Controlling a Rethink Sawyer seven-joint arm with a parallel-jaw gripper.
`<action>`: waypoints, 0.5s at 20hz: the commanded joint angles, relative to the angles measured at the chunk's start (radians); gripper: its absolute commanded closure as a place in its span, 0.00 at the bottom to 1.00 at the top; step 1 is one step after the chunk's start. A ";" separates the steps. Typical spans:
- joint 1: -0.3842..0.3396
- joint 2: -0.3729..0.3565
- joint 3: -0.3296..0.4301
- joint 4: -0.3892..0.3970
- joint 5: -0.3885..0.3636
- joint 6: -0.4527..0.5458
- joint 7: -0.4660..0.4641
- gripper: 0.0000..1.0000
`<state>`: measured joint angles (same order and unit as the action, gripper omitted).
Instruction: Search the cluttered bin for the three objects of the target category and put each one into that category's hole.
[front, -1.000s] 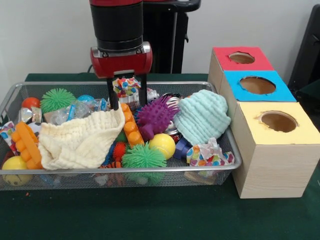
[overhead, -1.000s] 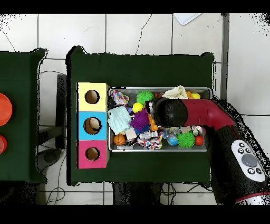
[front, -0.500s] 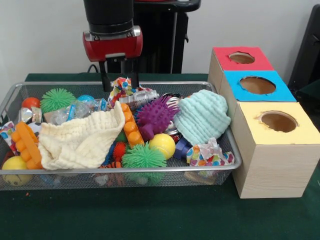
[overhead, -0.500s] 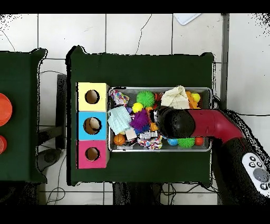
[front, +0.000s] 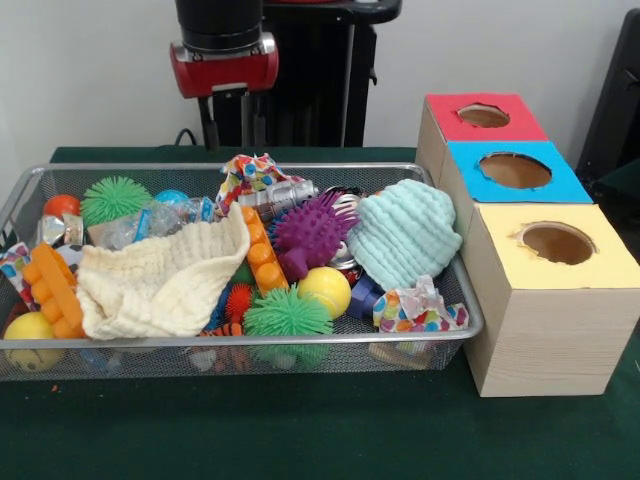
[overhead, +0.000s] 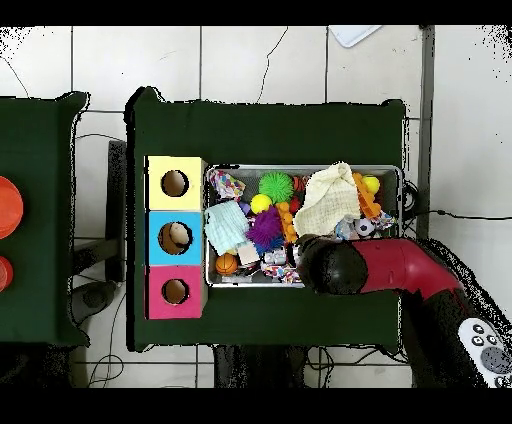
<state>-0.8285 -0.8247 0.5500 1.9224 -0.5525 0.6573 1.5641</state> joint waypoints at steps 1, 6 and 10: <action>-0.026 -0.001 -0.002 0.136 -0.097 -0.031 -0.092 0.00; -0.027 0.043 -0.023 0.172 -0.132 -0.096 -0.026 0.00; -0.018 0.038 -0.027 0.190 -0.137 -0.102 -0.005 0.00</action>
<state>-0.8355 -0.8126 0.5419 2.0410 -0.6229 0.6131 1.5641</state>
